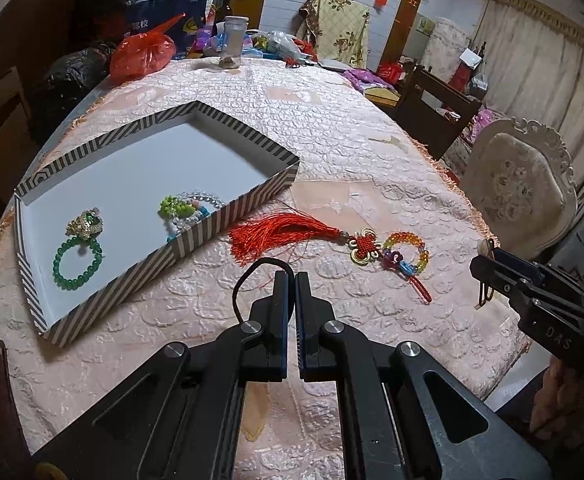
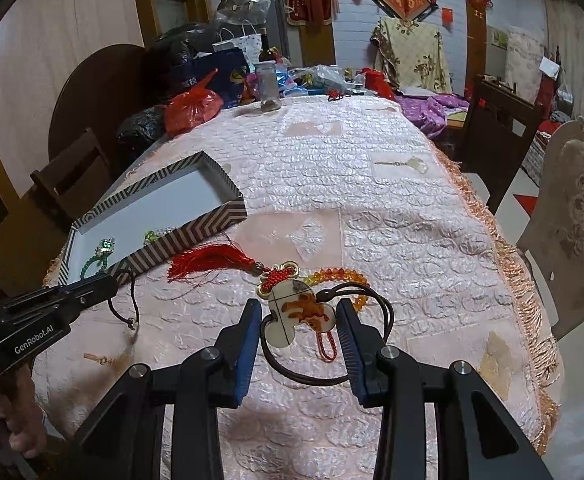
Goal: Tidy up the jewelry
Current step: 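Lift the black cord and white pendant off the tablecloth with both grippers, then lower the cord and pendant into the tray and open both grippers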
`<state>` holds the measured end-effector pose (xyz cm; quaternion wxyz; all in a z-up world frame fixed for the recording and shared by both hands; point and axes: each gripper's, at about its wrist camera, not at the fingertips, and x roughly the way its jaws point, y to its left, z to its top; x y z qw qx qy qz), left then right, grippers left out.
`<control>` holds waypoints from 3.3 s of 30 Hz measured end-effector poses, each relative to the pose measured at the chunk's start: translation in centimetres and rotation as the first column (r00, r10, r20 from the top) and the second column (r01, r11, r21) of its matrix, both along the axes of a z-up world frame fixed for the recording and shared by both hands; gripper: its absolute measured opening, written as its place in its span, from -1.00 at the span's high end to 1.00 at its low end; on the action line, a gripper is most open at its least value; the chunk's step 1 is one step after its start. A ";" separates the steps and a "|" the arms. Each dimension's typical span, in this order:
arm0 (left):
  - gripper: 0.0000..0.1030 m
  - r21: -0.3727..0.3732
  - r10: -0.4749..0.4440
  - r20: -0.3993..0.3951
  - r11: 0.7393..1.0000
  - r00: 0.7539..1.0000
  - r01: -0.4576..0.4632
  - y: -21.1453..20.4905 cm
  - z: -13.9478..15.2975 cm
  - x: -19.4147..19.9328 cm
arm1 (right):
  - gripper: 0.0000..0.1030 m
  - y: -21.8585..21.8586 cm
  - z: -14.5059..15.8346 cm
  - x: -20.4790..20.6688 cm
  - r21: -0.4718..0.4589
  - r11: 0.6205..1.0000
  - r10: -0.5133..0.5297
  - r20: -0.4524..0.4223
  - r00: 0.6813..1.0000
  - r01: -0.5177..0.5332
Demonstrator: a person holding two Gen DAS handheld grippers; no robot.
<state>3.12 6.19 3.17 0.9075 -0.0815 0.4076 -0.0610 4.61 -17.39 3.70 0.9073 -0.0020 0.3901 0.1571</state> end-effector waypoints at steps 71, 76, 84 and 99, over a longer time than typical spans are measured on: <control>0.97 0.026 0.288 0.036 0.957 0.957 -0.289 17.2 -0.5 6.3 | 0.28 21.0 2.3 13.2 0.012 0.960 0.279 0.015 0.960 -0.279; 0.97 0.016 0.298 0.001 0.955 0.955 -0.298 17.6 -2.4 5.9 | 0.28 23.5 0.2 15.0 0.035 0.949 0.315 -0.031 0.948 -0.314; 0.97 -0.002 0.321 -0.037 0.947 0.946 -0.321 17.9 -4.7 5.5 | 0.28 24.0 -3.7 15.2 0.015 0.947 0.320 -0.102 0.942 -0.320; 0.97 0.042 0.333 -0.064 0.943 0.941 -0.331 17.0 -5.6 5.3 | 0.28 24.0 -6.4 14.5 -0.005 0.946 0.319 -0.153 0.935 -0.323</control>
